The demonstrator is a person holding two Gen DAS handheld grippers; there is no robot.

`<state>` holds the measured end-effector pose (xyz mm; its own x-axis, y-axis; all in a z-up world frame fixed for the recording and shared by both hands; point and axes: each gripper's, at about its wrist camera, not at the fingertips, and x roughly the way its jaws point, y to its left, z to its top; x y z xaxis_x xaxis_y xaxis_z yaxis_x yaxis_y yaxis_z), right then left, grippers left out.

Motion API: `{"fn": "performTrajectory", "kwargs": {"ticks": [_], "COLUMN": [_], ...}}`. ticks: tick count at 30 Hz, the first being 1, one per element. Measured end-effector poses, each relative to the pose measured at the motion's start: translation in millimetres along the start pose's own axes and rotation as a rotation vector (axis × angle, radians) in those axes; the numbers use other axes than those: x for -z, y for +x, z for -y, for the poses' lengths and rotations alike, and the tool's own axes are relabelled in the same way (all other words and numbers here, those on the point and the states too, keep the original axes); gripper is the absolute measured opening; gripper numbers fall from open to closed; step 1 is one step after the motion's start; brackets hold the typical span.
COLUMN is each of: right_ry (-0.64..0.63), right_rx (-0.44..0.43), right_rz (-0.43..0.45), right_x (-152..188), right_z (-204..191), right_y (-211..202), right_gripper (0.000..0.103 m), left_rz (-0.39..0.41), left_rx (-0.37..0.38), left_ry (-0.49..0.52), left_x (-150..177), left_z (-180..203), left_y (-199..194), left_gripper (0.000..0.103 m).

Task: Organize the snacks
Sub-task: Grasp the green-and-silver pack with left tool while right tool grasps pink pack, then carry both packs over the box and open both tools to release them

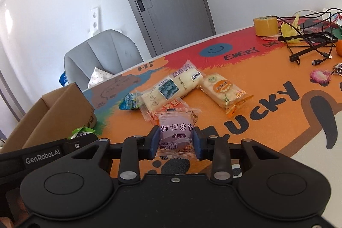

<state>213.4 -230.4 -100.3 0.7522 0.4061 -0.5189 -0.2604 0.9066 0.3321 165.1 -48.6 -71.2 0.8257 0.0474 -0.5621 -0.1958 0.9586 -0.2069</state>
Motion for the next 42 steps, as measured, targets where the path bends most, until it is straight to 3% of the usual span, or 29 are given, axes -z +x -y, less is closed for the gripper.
{"fn": "performTrajectory", "kwargs": {"ticks": [14, 26, 42], "right_ry": [-0.050, -0.089, -0.145], "right_rx": [-0.116, -0.146, -0.196], "right_rz": [0.064, 0.091, 0.068], "right_x": [-12, -19, -24], "right_z": [-44, -81, -132], "right_y": [-31, -43, -24], "right_gripper": [0.033, 0.033, 0.033], "left_rz": [0.099, 0.188, 0.189], "left_rx": [-0.017, -0.040, -0.104], "left_ry": [-0.039, -0.119, -0.188], "left_x": [-18, -35, -48], "left_z": [-21, -66, -118], "left_y": [-40, -74, -70], "left_gripper": [0.027, 0.027, 0.027]}}
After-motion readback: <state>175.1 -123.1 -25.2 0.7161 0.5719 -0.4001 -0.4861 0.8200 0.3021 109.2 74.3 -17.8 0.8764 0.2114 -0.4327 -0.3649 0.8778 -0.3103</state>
